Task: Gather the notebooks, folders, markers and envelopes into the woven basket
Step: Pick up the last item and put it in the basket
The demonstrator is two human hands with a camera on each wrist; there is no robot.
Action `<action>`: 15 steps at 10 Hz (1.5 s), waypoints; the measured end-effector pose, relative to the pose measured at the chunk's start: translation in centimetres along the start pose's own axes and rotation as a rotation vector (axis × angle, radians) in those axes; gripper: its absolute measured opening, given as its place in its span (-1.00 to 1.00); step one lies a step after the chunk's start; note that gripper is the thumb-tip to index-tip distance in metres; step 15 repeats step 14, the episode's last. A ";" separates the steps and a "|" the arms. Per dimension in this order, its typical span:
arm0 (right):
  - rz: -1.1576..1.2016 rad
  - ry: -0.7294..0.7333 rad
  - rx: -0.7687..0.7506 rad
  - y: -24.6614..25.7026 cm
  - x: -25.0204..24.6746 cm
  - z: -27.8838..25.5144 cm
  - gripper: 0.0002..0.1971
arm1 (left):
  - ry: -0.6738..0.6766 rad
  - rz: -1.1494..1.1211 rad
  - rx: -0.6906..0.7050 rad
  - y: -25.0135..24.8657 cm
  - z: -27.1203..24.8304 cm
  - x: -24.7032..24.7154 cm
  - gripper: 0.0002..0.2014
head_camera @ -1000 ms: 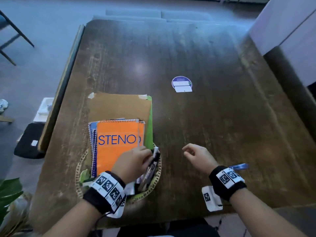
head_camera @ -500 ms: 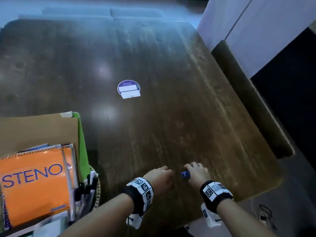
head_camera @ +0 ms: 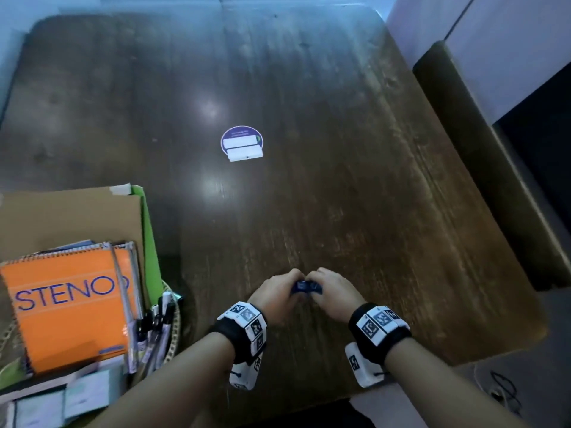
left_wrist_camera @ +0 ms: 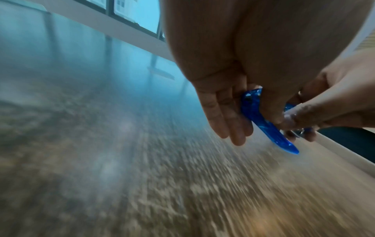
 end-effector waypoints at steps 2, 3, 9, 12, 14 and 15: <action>0.231 -0.013 -0.062 8.9 -1.4 1.1 -0.71 | -0.171 0.017 -0.047 3.1 -7.0 -8.8 -0.85; 0.236 0.029 -0.192 15.9 -0.8 1.1 -0.76 | -0.260 0.069 -0.037 5.7 -11.8 -13.3 -0.78; -0.188 0.095 -0.386 36.8 9.6 1.4 -0.73 | -0.305 0.238 -0.337 20.3 -27.7 -19.9 -0.80; -0.138 -0.073 -0.389 35.2 7.3 -0.6 -0.60 | -0.420 0.263 -0.263 19.0 -27.7 -20.0 -0.66; -0.105 -0.130 -0.280 31.2 3.5 -1.8 -0.67 | -0.434 0.232 -0.090 12.4 -26.1 -20.8 -0.71; -0.105 -0.130 -0.280 31.2 3.5 -1.8 -0.67 | -0.434 0.232 -0.090 12.4 -26.1 -20.8 -0.71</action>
Point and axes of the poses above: each hand's wrist, its own z-axis towards the middle knuckle, its own x-axis out of the palm, y = z × x, the point moved 10 cm from there along z, towards the middle knuckle, and after that the axes turned 13 degrees about -z, right-handed, at the moved point
